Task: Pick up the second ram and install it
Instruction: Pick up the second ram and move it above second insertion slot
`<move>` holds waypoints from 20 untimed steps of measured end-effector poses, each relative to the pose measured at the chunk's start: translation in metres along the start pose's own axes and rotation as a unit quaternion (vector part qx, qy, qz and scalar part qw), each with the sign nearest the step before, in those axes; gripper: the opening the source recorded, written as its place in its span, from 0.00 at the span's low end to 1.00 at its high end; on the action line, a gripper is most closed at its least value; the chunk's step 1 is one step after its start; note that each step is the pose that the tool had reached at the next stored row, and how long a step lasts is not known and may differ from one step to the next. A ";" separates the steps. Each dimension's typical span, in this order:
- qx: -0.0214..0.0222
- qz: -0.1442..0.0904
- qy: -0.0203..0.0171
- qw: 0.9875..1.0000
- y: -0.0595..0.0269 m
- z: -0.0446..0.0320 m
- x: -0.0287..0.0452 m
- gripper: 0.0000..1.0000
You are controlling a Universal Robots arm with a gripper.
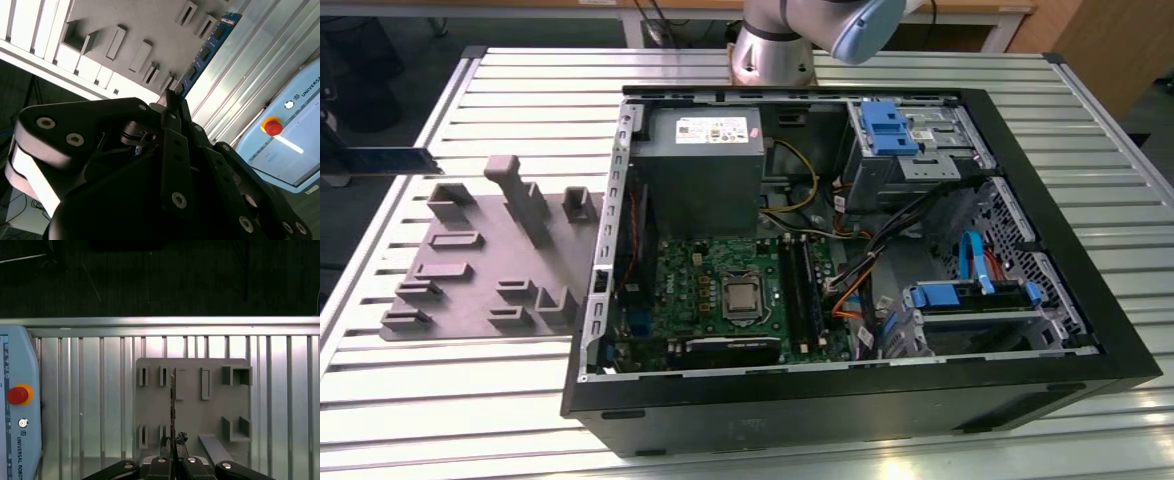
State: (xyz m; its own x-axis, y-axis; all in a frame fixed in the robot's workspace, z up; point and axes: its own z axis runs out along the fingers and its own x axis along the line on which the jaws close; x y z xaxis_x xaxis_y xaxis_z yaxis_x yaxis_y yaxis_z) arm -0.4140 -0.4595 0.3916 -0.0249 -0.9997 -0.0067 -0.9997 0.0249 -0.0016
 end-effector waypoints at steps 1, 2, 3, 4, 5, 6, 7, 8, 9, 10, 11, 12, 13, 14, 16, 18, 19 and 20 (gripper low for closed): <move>0.000 0.000 0.000 1.000 0.0000 -0.0025 0.0000 0.14; 0.000 0.000 0.000 1.000 0.0000 -0.0051 0.0000 0.14; 0.000 0.001 0.000 1.000 0.0000 -0.0070 -0.0001 0.14; 0.000 0.001 0.000 1.000 0.0000 -0.0084 -0.0002 0.14; 0.000 0.001 0.000 1.000 0.0000 -0.0088 -0.0002 0.14; 0.000 0.001 0.000 1.000 0.0000 -0.0087 -0.0002 0.14; 0.000 0.001 0.000 1.000 0.0000 -0.0087 -0.0002 0.14; 0.000 0.001 0.000 1.000 0.0000 -0.0088 -0.0003 0.14; 0.000 0.001 0.000 1.000 0.0000 -0.0088 -0.0003 0.14; 0.000 0.001 0.000 1.000 0.0000 -0.0089 -0.0003 0.14; 0.000 0.001 0.000 1.000 0.0000 -0.0089 -0.0003 0.14; 0.000 0.001 0.000 1.000 0.0000 -0.0089 -0.0003 0.14; 0.000 0.001 0.000 1.000 -0.0003 -0.0090 -0.0004 0.14; 0.000 0.001 0.000 1.000 -0.0010 -0.0090 -0.0004 0.14; 0.000 0.001 0.000 1.000 -0.0024 -0.0089 -0.0004 0.14; 0.000 0.001 0.000 1.000 -0.0043 -0.0089 -0.0004 0.14; 0.000 0.001 0.000 1.000 -0.0055 -0.0089 -0.0004 0.14; 0.000 0.001 0.000 1.000 -0.0071 -0.0089 -0.0004 0.14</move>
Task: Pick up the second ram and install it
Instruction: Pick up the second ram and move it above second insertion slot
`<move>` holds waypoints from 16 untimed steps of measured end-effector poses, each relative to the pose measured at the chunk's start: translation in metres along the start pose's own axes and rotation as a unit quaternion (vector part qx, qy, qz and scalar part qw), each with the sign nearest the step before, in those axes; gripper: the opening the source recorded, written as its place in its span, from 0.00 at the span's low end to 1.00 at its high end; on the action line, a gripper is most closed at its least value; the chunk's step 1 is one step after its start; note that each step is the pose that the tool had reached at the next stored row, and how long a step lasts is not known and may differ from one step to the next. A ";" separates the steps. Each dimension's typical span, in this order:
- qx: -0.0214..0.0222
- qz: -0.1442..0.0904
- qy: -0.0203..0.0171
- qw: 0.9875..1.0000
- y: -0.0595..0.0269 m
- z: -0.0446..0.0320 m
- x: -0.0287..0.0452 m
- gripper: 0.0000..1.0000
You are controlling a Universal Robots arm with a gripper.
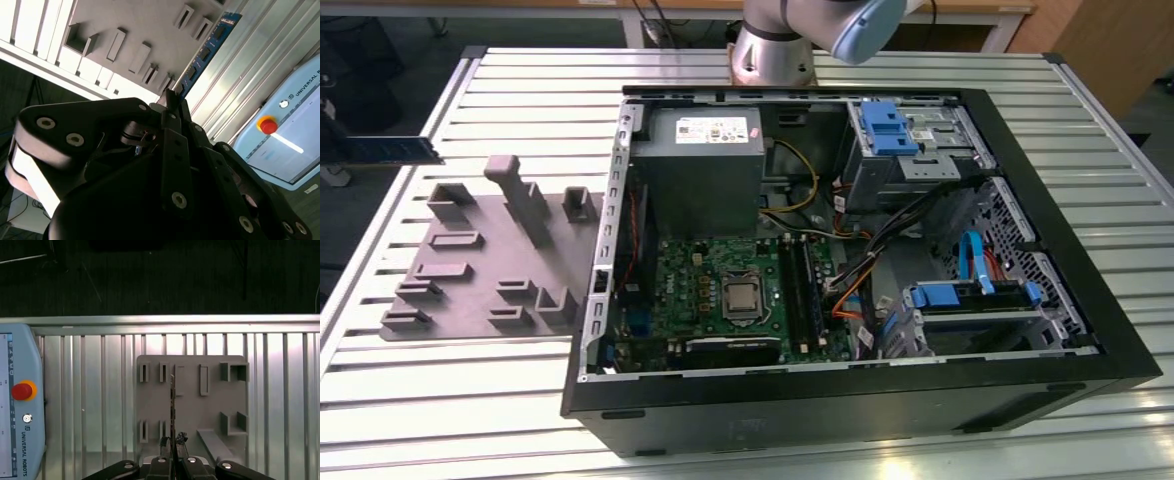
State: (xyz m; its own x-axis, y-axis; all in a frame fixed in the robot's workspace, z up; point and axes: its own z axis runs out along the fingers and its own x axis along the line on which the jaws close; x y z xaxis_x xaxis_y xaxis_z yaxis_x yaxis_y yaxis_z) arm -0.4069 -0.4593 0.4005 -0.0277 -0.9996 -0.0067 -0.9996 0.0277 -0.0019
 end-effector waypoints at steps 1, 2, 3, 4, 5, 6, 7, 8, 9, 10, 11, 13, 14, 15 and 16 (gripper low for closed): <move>0.000 0.000 0.000 1.000 -0.0020 0.0000 0.0000 0.14; 0.000 0.000 0.000 1.000 -0.0041 0.0000 -0.0001 0.14; 0.000 0.000 0.000 1.000 -0.0063 0.0000 -0.0002 0.14; 0.000 0.000 0.000 1.000 -0.0086 0.0001 -0.0002 0.14; 0.000 0.000 0.000 1.000 -0.0113 0.0001 -0.0003 0.14; 0.000 0.000 0.000 1.000 -0.0142 0.0000 -0.0004 0.14; 0.000 0.000 0.000 1.000 -0.0169 0.0000 -0.0004 0.14; 0.000 0.000 0.000 1.000 -0.0198 0.0000 -0.0005 0.14; 0.000 0.000 0.000 1.000 -0.0228 0.0001 -0.0006 0.14; 0.000 0.000 0.000 1.000 -0.0258 0.0001 -0.0007 0.14; 0.000 0.000 0.000 1.000 -0.0286 0.0001 -0.0008 0.14; 0.000 0.000 0.000 1.000 -0.0342 0.0001 -0.0010 0.14; 0.000 0.000 0.000 1.000 -0.0368 0.0000 -0.0010 0.14; 0.000 0.000 0.000 1.000 -0.0394 0.0001 -0.0011 0.14; 0.000 0.000 0.000 1.000 -0.0420 0.0001 -0.0011 0.14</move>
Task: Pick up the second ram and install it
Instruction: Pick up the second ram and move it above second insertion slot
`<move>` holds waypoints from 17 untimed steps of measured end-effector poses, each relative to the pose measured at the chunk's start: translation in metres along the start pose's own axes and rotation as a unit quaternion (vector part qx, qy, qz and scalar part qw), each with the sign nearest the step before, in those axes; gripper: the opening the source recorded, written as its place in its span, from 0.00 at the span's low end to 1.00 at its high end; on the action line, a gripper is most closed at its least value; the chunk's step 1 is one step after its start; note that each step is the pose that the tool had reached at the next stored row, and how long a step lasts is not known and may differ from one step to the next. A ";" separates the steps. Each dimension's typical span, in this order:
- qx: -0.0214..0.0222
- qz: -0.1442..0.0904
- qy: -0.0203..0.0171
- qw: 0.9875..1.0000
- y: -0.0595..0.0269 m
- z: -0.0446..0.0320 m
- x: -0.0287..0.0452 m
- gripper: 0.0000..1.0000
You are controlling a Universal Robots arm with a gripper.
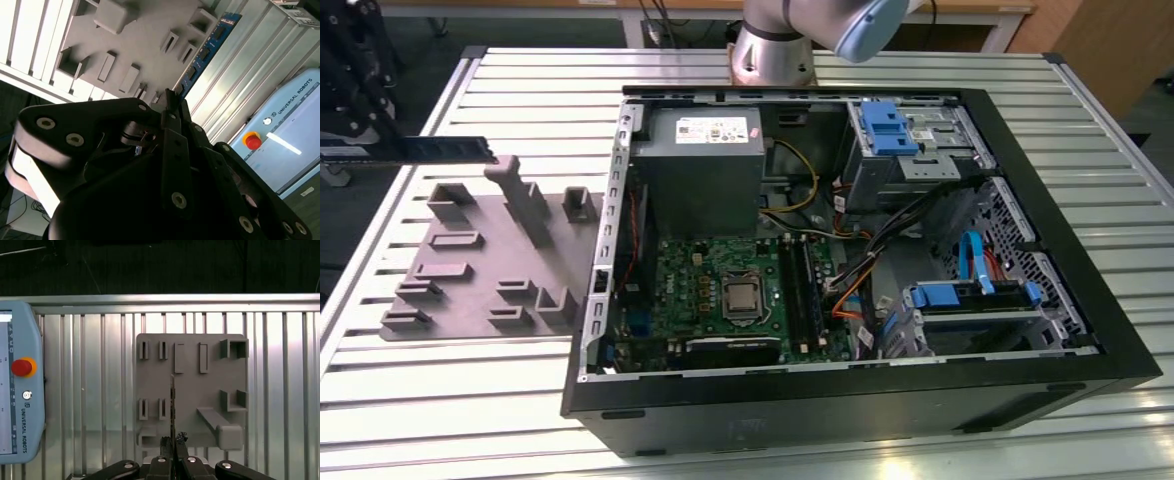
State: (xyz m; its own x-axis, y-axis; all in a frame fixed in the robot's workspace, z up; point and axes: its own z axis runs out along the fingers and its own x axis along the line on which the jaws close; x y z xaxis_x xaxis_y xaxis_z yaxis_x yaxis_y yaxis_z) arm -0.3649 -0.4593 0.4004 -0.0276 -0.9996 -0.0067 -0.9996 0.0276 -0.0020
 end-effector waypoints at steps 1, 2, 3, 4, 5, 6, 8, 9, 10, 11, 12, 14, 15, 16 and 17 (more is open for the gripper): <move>0.000 0.000 0.000 1.000 -0.0027 0.0000 -0.0001 0.14; 0.000 0.000 0.000 1.000 -0.0051 0.0000 -0.0002 0.14; 0.000 0.000 0.000 1.000 -0.0075 0.0000 -0.0002 0.14; 0.000 0.000 0.000 1.000 -0.0098 0.0000 -0.0003 0.14; 0.000 0.000 0.000 1.000 -0.0122 0.0000 -0.0004 0.14; 0.000 0.000 0.000 1.000 -0.0148 0.0000 -0.0004 0.14; 0.000 0.000 0.000 1.000 -0.0197 0.0001 -0.0006 0.14; 0.000 0.000 0.000 1.000 -0.0221 0.0000 -0.0006 0.14; 0.000 0.000 0.000 1.000 -0.0242 0.0001 -0.0007 0.14; 0.000 0.000 0.000 1.000 -0.0263 0.0000 -0.0007 0.14; 0.000 0.000 0.000 1.000 -0.0283 0.0000 -0.0008 0.14; 0.000 0.000 0.000 1.000 -0.0328 0.0001 -0.0009 0.14; 0.000 0.000 0.000 1.000 -0.0349 0.0000 -0.0010 0.14; 0.000 0.000 0.000 1.000 -0.0369 0.0001 -0.0010 0.14; 0.000 0.000 0.000 1.000 -0.0389 0.0000 -0.0011 0.14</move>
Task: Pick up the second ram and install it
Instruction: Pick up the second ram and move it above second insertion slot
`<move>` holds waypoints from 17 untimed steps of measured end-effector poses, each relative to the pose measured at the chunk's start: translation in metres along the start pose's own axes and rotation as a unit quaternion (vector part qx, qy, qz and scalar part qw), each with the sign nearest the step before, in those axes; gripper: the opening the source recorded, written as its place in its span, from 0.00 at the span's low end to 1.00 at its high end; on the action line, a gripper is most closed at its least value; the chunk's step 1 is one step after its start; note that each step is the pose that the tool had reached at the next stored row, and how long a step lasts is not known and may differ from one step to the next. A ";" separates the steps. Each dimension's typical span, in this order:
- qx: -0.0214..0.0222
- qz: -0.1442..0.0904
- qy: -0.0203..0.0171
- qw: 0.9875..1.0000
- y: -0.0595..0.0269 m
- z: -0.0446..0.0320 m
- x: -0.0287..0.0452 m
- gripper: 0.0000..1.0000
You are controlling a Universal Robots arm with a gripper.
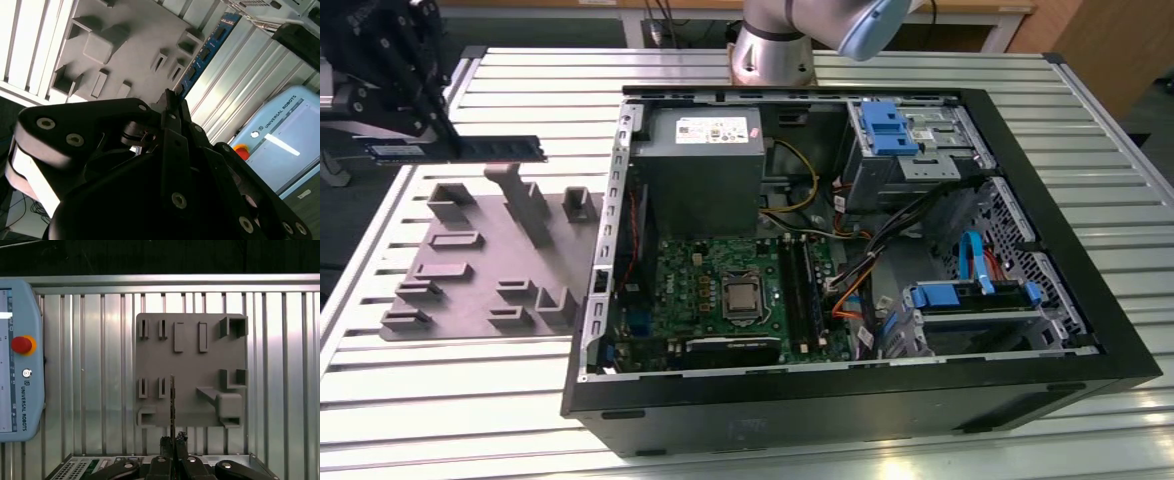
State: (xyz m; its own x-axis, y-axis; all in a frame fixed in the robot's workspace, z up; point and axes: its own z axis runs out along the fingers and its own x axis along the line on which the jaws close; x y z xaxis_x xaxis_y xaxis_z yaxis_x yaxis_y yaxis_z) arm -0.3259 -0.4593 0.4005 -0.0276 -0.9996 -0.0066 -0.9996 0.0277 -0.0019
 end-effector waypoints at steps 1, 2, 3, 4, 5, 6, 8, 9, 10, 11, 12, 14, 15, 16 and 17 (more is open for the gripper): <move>0.000 0.000 0.000 1.000 -0.0021 0.0001 -0.0001 0.14; 0.000 0.000 0.000 1.000 -0.0041 0.0000 -0.0001 0.14; 0.000 0.000 0.000 1.000 -0.0062 0.0000 -0.0002 0.14; 0.000 0.000 0.000 1.000 -0.0084 0.0001 -0.0002 0.14; 0.000 0.000 0.000 1.000 -0.0104 0.0000 -0.0003 0.14; 0.000 0.000 0.000 1.000 -0.0124 0.0000 -0.0003 0.14; 0.000 0.000 0.000 1.000 -0.0165 0.0001 -0.0004 0.14; 0.000 0.000 0.000 1.000 -0.0183 0.0001 -0.0005 0.14; 0.000 0.000 0.000 1.000 -0.0202 0.0001 -0.0005 0.14; 0.000 0.000 0.000 1.000 -0.0222 0.0001 -0.0006 0.14; 0.000 0.000 0.000 1.000 -0.0241 0.0001 -0.0007 0.14; 0.000 0.000 0.000 1.000 -0.0281 0.0001 -0.0008 0.14; 0.000 0.000 0.000 1.000 -0.0302 0.0001 -0.0008 0.14; 0.000 0.000 0.000 1.000 -0.0323 0.0000 -0.0009 0.14; 0.000 0.000 0.000 1.000 -0.0344 0.0001 -0.0010 0.14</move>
State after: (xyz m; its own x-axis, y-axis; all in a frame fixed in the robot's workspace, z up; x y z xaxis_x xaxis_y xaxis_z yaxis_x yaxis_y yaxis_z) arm -0.2915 -0.4593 0.4004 -0.0276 -0.9996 -0.0067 -0.9996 0.0277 -0.0019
